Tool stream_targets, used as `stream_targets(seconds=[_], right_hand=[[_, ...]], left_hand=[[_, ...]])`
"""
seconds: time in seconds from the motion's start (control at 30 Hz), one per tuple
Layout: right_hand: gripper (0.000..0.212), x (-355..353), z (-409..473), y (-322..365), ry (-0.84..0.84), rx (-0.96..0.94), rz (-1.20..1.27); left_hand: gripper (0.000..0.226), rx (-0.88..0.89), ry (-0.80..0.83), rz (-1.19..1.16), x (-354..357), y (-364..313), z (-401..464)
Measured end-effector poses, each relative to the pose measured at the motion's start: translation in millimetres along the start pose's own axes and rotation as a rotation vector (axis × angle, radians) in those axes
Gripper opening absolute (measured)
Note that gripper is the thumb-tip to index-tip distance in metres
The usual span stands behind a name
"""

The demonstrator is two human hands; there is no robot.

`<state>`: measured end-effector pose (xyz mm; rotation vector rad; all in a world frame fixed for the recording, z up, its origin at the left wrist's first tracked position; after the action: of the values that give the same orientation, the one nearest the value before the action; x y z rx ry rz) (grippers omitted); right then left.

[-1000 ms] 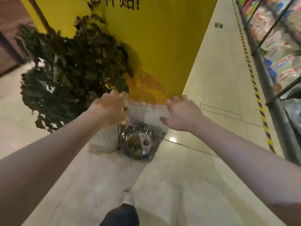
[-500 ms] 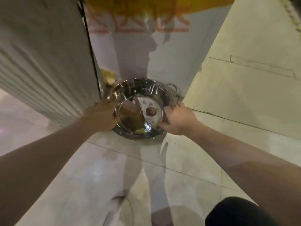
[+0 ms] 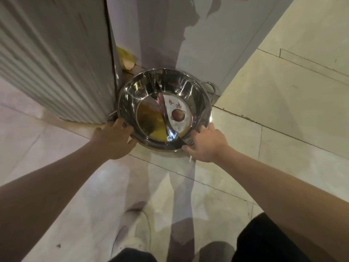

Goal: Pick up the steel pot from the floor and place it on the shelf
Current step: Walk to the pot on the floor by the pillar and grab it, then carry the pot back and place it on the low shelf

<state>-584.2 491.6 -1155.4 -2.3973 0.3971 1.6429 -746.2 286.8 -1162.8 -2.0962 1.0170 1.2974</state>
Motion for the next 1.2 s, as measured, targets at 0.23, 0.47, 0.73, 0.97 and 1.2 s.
stream_targets(seconds=[0.23, 0.47, 0.73, 0.97, 1.2], right_hand=[[0.046, 14, -27, 17, 0.118, -0.073, 0.078], [0.083, -8, 4, -36, -0.168, 0.194, 0.108], [0.108, 12, 48, -55, -0.036, 0.260, 0.266], [0.093, 11, 1, -62, -0.122, 0.347, 0.361], [0.096, -86, -59, -95, -0.175, 0.446, 0.378]], left_hand=[[0.045, -0.064, 0.097, 0.067, 11, 1, -44], [0.076, -0.258, 0.023, -0.138, 27, 17, -26], [0.081, -0.270, -0.069, -0.344, 35, 20, -25], [0.084, -0.262, -0.094, -0.279, -3, 10, -30], [0.082, -0.186, -0.152, -0.148, -125, -23, -50]])
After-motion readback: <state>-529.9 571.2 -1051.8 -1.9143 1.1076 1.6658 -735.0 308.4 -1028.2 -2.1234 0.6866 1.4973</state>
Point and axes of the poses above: each hand's wrist, its own z-axis towards the middle knuckle, its own x-axis out of the palm, y = z × x, the point moved 8 cm from there along z, towards the middle knuckle, and after that the axes turned 5 degrees about z, right-handed, at the moved point
